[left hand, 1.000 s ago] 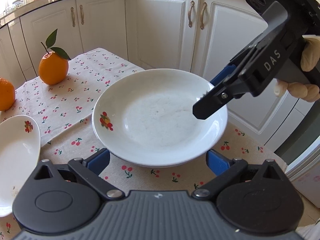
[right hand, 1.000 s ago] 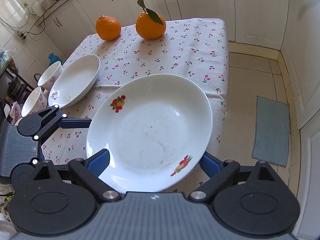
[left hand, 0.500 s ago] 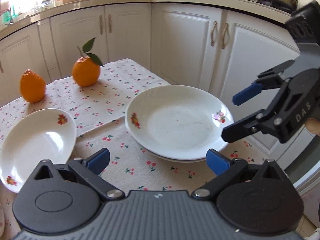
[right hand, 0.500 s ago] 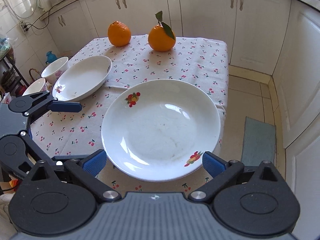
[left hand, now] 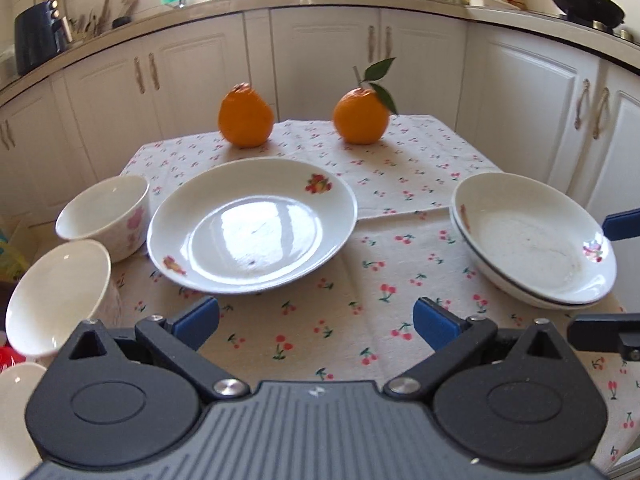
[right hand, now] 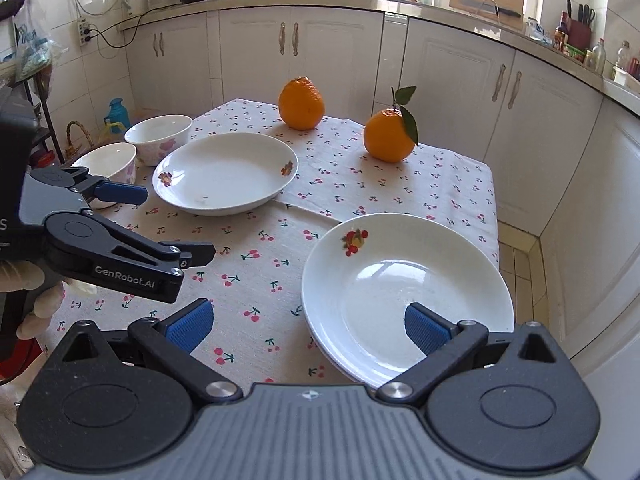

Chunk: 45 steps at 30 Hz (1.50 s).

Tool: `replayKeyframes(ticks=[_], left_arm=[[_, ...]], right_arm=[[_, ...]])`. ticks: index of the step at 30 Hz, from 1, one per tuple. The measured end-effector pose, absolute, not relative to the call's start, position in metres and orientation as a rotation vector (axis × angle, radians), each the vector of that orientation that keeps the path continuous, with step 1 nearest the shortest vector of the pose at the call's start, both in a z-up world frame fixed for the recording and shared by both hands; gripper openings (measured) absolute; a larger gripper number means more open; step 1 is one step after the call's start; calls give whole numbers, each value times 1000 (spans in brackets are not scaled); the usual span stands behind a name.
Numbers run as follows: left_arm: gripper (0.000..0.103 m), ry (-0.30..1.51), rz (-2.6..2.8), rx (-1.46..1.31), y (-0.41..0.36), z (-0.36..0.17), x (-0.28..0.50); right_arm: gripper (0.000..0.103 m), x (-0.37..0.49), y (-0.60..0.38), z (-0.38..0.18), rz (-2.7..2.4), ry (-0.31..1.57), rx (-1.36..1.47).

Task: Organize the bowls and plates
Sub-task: 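Open the right gripper and withdraw it from the stacked plates, then move the right gripper to the rim of the flower-print white plate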

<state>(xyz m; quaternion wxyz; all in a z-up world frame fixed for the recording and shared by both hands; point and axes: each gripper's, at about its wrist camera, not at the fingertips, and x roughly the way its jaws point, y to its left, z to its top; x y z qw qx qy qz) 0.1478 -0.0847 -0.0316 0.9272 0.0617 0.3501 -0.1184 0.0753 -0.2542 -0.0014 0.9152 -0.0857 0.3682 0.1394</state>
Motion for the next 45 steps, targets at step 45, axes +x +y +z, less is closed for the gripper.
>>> replayKeyframes(ticks=[45], left_arm=[[103,721,-134,61,-65,-72,207]], right_arm=[[103,297,-189,13,839,912,-228]])
